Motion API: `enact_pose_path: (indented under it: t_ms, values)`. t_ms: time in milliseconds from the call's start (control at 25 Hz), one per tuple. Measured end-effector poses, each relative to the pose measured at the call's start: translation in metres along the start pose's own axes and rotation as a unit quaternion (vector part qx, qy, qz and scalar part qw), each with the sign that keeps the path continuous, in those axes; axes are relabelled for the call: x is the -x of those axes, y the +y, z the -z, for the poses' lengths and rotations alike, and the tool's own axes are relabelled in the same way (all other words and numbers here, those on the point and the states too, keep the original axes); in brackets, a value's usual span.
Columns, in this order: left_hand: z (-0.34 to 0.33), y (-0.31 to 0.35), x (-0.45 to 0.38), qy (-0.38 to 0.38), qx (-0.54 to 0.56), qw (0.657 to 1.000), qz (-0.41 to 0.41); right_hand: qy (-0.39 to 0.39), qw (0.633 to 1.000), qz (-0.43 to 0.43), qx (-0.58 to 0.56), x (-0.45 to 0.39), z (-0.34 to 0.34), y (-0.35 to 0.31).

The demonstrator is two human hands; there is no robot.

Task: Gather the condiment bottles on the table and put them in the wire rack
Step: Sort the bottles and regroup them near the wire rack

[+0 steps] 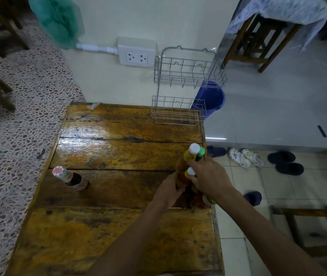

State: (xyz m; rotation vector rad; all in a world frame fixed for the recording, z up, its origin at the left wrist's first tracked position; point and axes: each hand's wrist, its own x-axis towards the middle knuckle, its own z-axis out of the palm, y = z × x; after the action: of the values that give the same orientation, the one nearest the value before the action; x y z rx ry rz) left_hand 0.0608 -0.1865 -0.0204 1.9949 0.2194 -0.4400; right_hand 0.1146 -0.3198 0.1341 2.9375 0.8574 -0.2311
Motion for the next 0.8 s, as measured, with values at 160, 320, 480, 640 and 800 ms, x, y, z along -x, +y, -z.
enact_pose_path:
  t_ms: [160, 320, 480, 640, 800]
  values:
    - [0.023, -0.027, 0.025, 0.018, 0.023, 0.999, 0.039, 0.05, 0.999, -0.016, -0.002, 0.008, 0.025, -0.028]
    - [0.075, -0.071, 0.076, 0.124, 0.061, 0.986, 0.09, 0.042, 0.997, 0.06, -0.001, -0.012, 0.038, -0.097]
    - [0.141, -0.132, 0.131, 0.228, 0.108, 0.953, 0.167, 0.034, 0.989, 0.145, -0.014, -0.042, 0.033, -0.197]
    - [0.208, -0.173, 0.159, 0.297, 0.131, 0.925, 0.197, 0.064, 0.971, 0.223, -0.065, -0.08, 0.026, -0.288]
    - [0.253, -0.165, 0.146, 0.279, 0.157, 0.941, 0.112, 0.055, 0.974, 0.207, -0.07, -0.109, 0.008, -0.337]
